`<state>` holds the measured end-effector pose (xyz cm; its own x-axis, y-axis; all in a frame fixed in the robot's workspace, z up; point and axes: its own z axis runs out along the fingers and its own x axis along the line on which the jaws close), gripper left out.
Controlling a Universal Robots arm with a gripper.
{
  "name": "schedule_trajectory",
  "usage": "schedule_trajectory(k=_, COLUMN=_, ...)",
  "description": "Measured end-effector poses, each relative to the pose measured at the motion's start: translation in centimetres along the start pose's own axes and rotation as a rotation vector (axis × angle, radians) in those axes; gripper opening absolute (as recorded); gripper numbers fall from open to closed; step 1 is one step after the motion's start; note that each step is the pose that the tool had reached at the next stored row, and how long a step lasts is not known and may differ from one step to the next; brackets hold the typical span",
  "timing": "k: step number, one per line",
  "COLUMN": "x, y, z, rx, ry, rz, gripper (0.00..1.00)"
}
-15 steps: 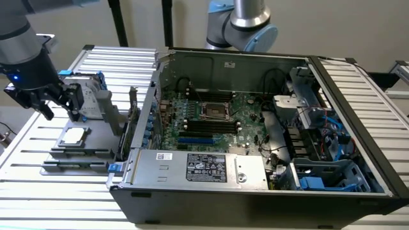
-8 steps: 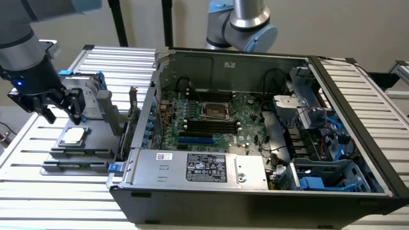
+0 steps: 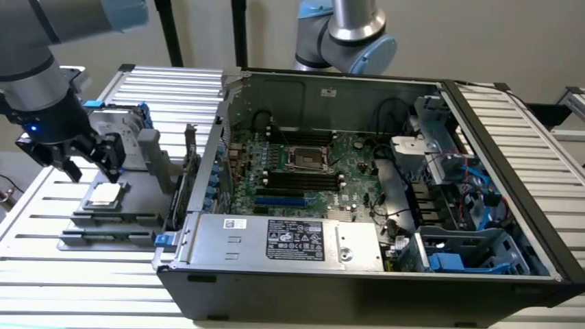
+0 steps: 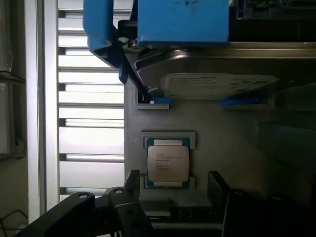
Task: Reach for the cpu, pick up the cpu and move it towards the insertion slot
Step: 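Pick up the cpu and move it towards the insertion slot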
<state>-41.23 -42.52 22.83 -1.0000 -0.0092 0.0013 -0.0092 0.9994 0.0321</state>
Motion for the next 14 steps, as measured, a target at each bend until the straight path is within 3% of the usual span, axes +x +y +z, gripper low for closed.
schedule_trajectory(k=1, x=0.0, y=-0.01, z=0.18, rx=0.0001, ry=0.0, rz=0.0, gripper=0.67)
schedule_trajectory(k=2, x=0.0, y=-0.01, z=0.37, rx=0.0001, ry=0.0001, rz=0.0, gripper=0.73)
schedule_trajectory(k=14, x=0.1, y=-0.08, z=2.55, rx=0.0, ry=-0.0001, rz=0.001, gripper=0.73)
